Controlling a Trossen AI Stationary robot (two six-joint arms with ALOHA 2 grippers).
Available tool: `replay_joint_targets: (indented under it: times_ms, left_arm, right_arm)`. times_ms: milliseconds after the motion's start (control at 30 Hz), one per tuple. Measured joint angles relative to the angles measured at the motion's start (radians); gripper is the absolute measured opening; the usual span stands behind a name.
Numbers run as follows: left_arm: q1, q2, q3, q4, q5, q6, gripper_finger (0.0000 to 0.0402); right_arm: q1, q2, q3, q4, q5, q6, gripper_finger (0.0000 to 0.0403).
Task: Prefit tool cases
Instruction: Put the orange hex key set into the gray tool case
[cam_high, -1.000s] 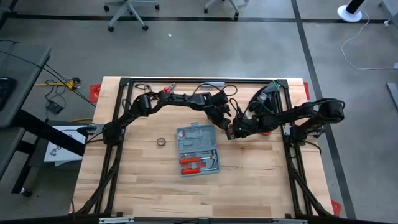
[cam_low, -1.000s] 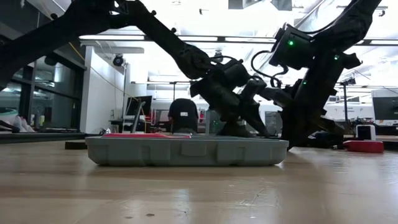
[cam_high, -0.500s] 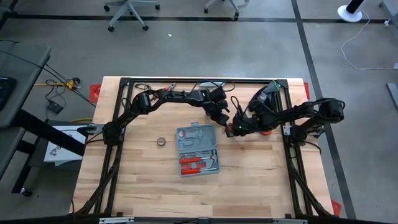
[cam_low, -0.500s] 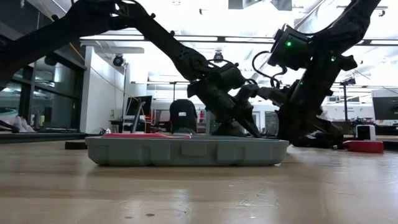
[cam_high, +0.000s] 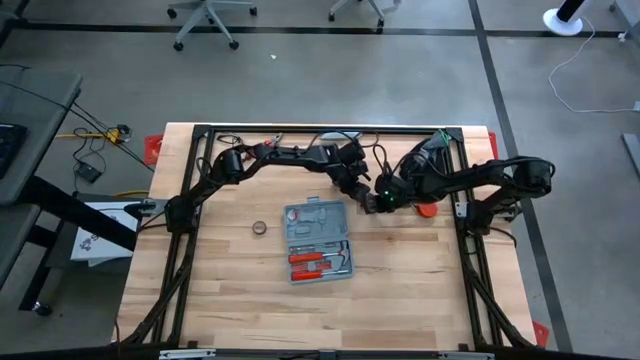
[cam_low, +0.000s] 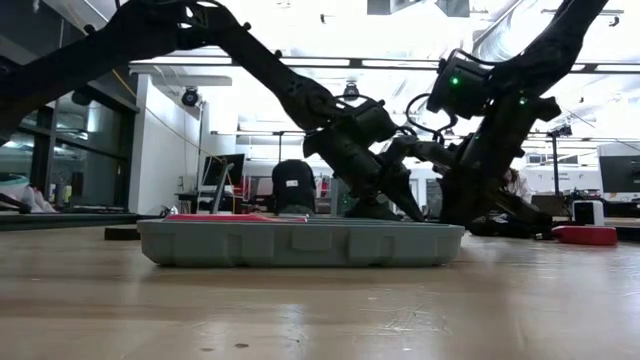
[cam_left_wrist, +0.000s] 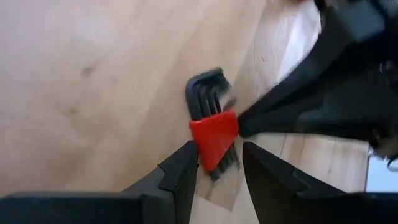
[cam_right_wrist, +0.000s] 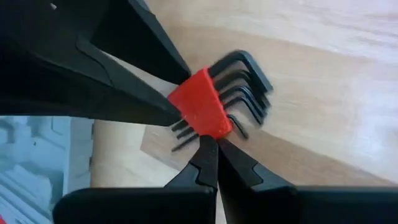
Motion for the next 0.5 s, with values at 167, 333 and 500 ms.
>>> replay_joint_targets:
  times_ms: [167, 333, 500]
  left_arm:
    - [0.0, 0.0, -0.001, 0.02, 0.039, 0.0, 0.0122]
    - [0.004, 0.0, -0.001, 0.023, 0.062, -0.011, 0.0122]
    - [0.015, 0.0, -0.001, 0.023, 0.12, 0.004, 0.0122]
  right_arm:
    - [-0.029, 0.0, 0.0, 0.002, -0.025, -0.044, 0.0]
    - [-0.041, 0.0, 0.0, 0.011, -0.034, -0.06, 0.0]
    - [-0.044, 0.0, 0.0, 0.054, -0.037, -0.067, 0.0]
